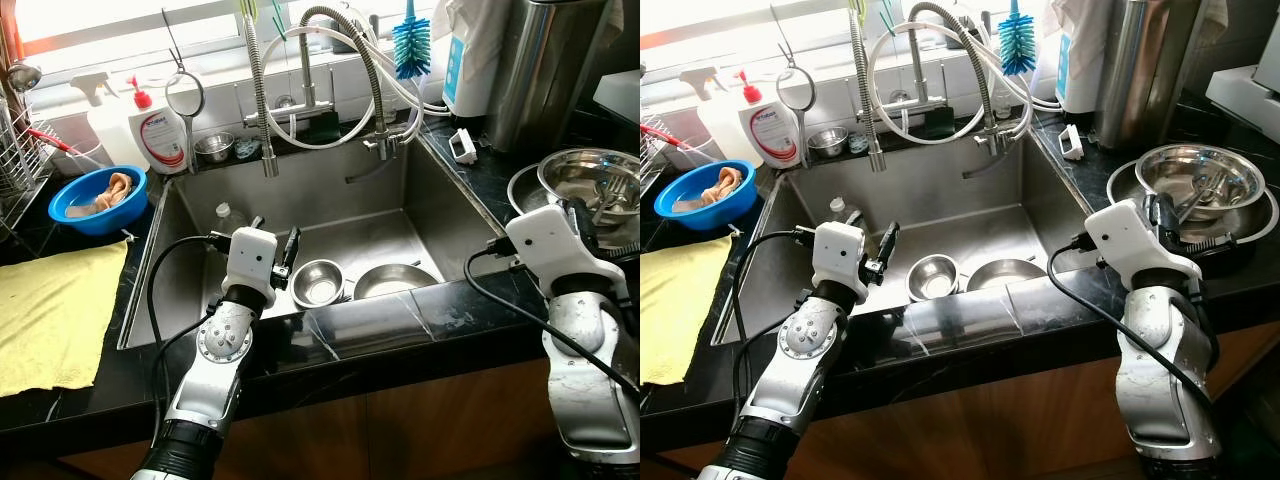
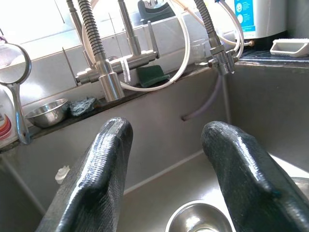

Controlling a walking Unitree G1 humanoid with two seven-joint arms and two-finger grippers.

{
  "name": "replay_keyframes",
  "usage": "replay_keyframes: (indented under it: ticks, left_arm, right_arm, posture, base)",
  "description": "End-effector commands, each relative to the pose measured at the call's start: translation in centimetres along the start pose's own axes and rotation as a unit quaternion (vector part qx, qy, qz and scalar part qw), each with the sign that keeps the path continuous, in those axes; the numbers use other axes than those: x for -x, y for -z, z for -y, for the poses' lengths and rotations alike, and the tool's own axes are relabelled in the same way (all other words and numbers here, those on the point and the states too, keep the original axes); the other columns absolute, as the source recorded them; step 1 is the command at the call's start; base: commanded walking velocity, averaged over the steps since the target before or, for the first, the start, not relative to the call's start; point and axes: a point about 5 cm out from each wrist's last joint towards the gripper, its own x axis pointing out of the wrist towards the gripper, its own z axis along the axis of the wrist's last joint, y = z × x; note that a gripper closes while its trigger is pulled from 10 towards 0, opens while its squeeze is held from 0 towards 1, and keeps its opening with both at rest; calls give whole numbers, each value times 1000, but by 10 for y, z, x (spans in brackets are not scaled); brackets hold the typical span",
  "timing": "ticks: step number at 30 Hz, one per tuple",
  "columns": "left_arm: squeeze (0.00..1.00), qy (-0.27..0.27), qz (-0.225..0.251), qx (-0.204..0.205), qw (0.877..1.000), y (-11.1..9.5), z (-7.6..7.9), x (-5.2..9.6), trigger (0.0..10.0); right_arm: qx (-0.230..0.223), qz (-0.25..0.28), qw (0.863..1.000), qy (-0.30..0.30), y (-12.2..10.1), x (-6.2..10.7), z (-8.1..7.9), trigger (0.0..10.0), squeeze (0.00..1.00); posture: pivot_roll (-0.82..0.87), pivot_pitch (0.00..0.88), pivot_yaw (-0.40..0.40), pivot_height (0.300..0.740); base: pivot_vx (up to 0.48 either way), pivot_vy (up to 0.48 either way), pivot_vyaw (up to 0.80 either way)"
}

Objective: Kitchen organization

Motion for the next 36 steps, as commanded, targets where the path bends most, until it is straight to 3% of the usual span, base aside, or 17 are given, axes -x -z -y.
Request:
replay_keyframes:
  ticks: [1, 11, 17, 24, 30, 31, 32, 34, 35, 36]
  left_arm:
    - [0, -6, -6, -10, 1000, 1, -7, 0, 10000]
    - [0, -6, -5, -12, 1000, 1, -8, 0, 10000]
    - [0, -6, -3, -11, 1000, 0, -8, -1, 10000]
    - [0, -8, -2, -10, 1000, 0, -8, -1, 10000]
    - [0, -11, -1, -9, 1000, -1, -8, -1, 10000]
    - [0, -11, 0, -9, 1000, -1, -7, -2, 10000]
    - [0, -11, 0, -9, 1000, -1, -7, -2, 10000]
    - [0, -11, 1, -8, 1000, -1, -7, -2, 10000]
    - [0, -12, 1, -9, 1000, -2, -7, -3, 10000]
    - [0, -12, 1, -9, 1000, -2, -7, -3, 10000]
  right_arm:
    - [-32, 43, 998, 21, -18, 0, 8, 10000, 0]
    - [-91, 41, 995, 26, -18, -2, 9, 10000, 0]
    - [-106, 89, 989, 59, -29, -4, 20, 10000, 0]
    - [-137, 146, 980, 18, -48, -9, 13, 10000, 0]
    - [-176, 219, 957, -67, -80, -11, -3, 10000, 0]
    - [-197, 247, 943, -104, -95, -11, -10, 10000, 0]
    - [-197, 247, 943, -104, -95, -11, -10, 10000, 0]
    - [-224, 265, 925, -154, -107, -11, -19, 10000, 0]
    - [-243, 265, 910, -207, -116, -11, -30, 10000, 0]
    - [-243, 265, 910, -207, -116, -11, -30, 10000, 0]
  posture:
    - [-233, 0, 156, 740]
    - [-230, 0, 160, 740]
    - [-231, 0, 161, 740]
    - [-228, 0, 158, 740]
    - [-234, 0, 163, 740]
    - [-233, 0, 164, 740]
    - [-233, 0, 164, 740]
    - [-229, 0, 160, 740]
    - [-223, 0, 156, 740]
    - [-223, 0, 156, 740]
  base:
    - [0, 0, 0]
    - [0, 0, 0]
    - [0, 0, 0]
    - [0, 0, 0]
    - [0, 0, 0]
    - [0, 0, 0]
    - [0, 0, 0]
    - [0, 0, 0]
    - [0, 0, 0]
    - [0, 0, 0]
